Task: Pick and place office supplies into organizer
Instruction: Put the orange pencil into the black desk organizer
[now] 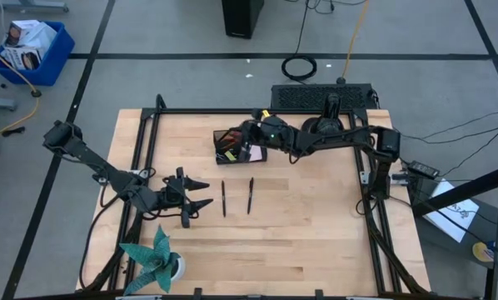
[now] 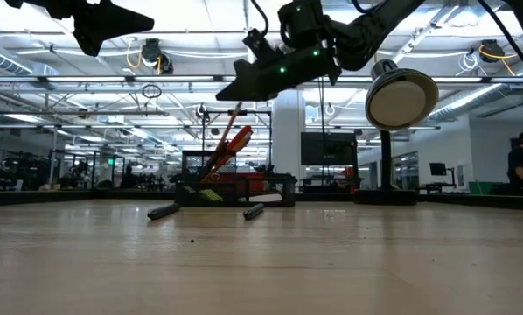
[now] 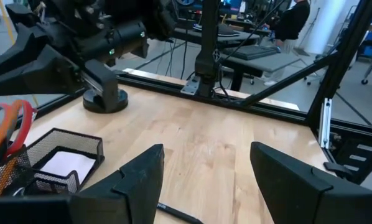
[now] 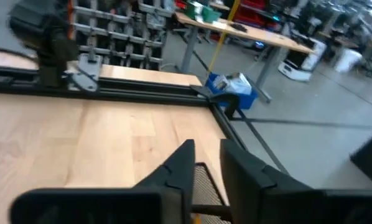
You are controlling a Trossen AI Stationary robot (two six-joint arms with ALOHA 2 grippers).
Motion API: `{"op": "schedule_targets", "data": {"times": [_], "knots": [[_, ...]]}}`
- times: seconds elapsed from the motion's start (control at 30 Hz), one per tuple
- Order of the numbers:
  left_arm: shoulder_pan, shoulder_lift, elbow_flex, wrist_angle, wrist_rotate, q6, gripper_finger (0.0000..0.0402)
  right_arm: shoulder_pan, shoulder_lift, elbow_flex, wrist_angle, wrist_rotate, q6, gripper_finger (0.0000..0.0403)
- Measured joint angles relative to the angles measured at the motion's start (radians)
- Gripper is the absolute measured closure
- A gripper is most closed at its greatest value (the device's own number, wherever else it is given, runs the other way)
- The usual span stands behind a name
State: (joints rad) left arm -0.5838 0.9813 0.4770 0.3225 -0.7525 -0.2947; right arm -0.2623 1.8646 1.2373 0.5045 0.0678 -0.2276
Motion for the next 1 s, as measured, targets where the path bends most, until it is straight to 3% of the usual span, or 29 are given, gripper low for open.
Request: {"op": "schedule_targets", "data": {"times": [0.4,0.6,0.83,1.0], "knots": [[0.000,0.000,0.000,-0.041,0.000,-0.022,0.0158,0.021,-0.016,0.000,0.021,-0.016,-0.039,0.0228],[0.000,0.000,0.000,-0.068,0.001,-0.053,0.0158,0.073,-0.081,0.000,-0.035,-0.017,-0.235,0.0221],[0.000,0.000,0.000,-0.068,0.001,-0.060,0.0158,0.105,-0.141,-0.003,-0.241,-0.002,-0.162,0.0220],[0.000,0.000,0.000,-0.066,0.002,-0.065,0.0158,0.077,-0.142,-0.085,-0.140,0.026,-0.156,0.0220]]}}
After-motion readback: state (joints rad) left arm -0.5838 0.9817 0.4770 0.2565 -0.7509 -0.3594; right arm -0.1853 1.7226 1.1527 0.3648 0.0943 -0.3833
